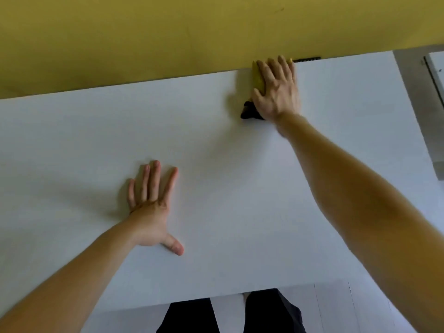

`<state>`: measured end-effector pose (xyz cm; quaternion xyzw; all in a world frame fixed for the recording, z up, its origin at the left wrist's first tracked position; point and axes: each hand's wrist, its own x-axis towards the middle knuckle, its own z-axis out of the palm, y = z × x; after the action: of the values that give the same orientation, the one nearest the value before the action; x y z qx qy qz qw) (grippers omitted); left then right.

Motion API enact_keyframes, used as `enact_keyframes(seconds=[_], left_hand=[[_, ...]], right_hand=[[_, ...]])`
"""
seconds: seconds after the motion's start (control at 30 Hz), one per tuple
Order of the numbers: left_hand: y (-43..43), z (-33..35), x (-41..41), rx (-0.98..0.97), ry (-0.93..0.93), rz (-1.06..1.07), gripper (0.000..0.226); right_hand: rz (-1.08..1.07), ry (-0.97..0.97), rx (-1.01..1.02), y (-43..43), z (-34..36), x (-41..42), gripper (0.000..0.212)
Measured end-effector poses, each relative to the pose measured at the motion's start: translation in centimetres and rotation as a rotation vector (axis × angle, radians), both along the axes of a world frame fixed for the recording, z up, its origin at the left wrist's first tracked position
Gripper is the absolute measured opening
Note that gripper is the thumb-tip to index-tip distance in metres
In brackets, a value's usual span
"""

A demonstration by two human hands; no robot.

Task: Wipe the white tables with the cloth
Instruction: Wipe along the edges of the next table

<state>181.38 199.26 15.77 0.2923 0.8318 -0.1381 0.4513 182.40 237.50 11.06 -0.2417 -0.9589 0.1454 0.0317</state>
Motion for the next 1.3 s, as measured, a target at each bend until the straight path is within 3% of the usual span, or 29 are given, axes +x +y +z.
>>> enact_keyframes(seconds=[0.07,0.13,0.23,0.3,0.43,0.5,0.6,0.67,0.73,0.8,0.93,1.0,1.1,1.2,1.27,1.3], left_hand=[[0.0,0.2,0.1,-0.006,0.006,-0.007,0.192],[0.0,0.3,0.2,-0.025,0.013,-0.014,0.192],[-0.1,0.2,0.2,-0.027,0.028,-0.019,0.193],[-0.2,0.1,0.0,-0.003,0.020,-0.007,0.193],[0.0,0.1,-0.2,0.010,0.008,0.004,0.192],[0.0,0.2,-0.2,0.007,0.012,0.008,0.193],[0.0,0.4,0.0,0.004,0.025,0.001,0.193],[0.0,0.4,0.0,0.020,0.027,0.001,0.194],[0.0,0.5,0.0,0.030,0.023,0.000,0.194],[0.1,0.5,-0.1,0.021,0.023,0.001,0.193],[0.2,0.4,-0.4,0.018,0.011,0.005,0.192],[0.1,0.5,-0.4,0.022,0.000,0.010,0.192],[0.2,0.7,-0.2,0.016,0.011,-0.001,0.193],[0.2,0.5,-0.1,0.031,0.030,-0.014,0.194],[0.0,0.5,-0.1,0.036,0.032,-0.021,0.195],[0.0,0.5,-0.1,0.035,0.034,-0.028,0.195]], right_hand=[[0.241,0.061,0.001,-7.2,-0.4,2.5,0.087],[0.640,0.107,-0.046,-14.5,-0.7,6.3,0.083],[1.095,0.058,-0.071,-15.4,-0.9,7.8,0.079],[1.023,0.084,-0.010,-9.7,-0.7,4.7,0.074],[0.228,-0.064,0.009,1.9,0.4,-0.2,0.091],[0.097,-0.035,0.004,0.0,-0.1,0.0,0.092],[0.407,0.120,-0.037,-11.3,-1.4,5.3,0.088],[0.810,0.060,-0.076,-18.0,-1.2,9.9,0.092],[1.099,-0.003,-0.108,-18.3,-0.6,10.9,0.089],[1.053,0.059,-0.066,-13.4,-0.7,8.1,0.082],[0.371,-0.033,0.004,-0.7,0.1,1.7,0.092],[0.252,-0.043,0.021,-0.4,-0.5,1.5,0.090],[0.352,0.127,0.005,-9.2,-1.1,6.0,0.086],[0.841,0.006,-0.090,-20.4,-0.5,13.8,0.082],[1.064,-0.077,-0.100,-19.8,-0.4,14.9,0.086],[1.047,-0.076,-0.058,-17.5,-0.6,13.6,0.086]])
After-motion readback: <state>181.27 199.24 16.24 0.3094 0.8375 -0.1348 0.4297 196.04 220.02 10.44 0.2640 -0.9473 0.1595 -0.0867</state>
